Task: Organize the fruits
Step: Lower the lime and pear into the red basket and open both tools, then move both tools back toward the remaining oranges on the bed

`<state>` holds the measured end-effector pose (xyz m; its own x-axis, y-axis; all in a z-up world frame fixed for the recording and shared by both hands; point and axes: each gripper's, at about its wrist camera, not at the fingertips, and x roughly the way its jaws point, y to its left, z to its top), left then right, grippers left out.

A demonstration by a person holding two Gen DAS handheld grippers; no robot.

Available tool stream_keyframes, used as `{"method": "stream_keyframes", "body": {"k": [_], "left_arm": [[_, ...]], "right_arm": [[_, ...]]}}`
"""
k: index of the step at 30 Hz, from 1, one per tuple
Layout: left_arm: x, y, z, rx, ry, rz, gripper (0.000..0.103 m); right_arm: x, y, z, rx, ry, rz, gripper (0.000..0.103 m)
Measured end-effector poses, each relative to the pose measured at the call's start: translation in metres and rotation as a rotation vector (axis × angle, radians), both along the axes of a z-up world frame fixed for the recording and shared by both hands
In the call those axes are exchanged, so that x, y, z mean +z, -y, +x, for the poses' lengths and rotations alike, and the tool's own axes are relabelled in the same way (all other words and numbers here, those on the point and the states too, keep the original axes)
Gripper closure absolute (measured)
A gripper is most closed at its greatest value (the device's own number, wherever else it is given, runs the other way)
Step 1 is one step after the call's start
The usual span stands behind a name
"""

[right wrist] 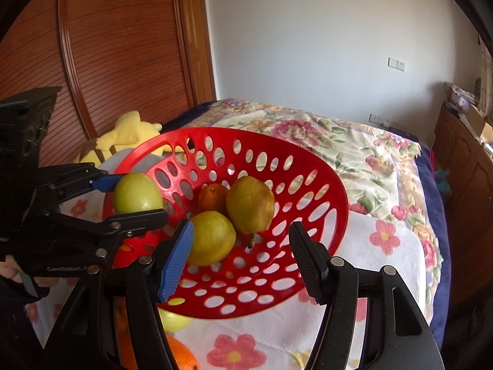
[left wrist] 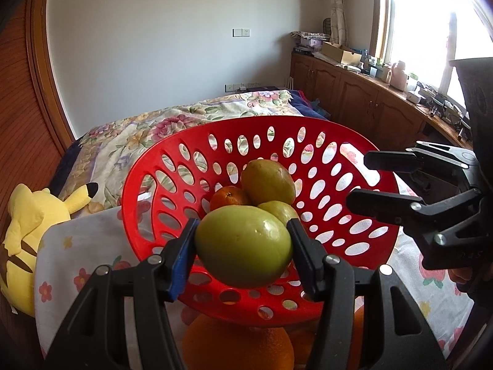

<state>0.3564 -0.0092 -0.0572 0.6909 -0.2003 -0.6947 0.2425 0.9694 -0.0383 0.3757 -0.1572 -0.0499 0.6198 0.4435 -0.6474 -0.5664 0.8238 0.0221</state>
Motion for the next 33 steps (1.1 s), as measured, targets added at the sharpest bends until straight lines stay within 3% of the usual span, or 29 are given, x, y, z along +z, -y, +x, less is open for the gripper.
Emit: {"method": "stream_keyframes", "body": {"k": [6,21,33], "left_arm": [[-0.002,0.000,-0.002,0.012,-0.033,-0.012,0.046],[0.021,-0.011,-0.060,0.003,0.040,-0.033,0.043],[-0.005,-0.021,-0.111,0.007,0.081,-0.025,0.041]], "right_arm": [[0.002,0.003,-0.016,-0.011,0.024,0.002,0.037],[0.002,0.037,-0.071,-0.102,0.014,0.083,0.035],[-0.022,0.061,-0.123,-0.172,-0.010,0.060,0.034]]}}
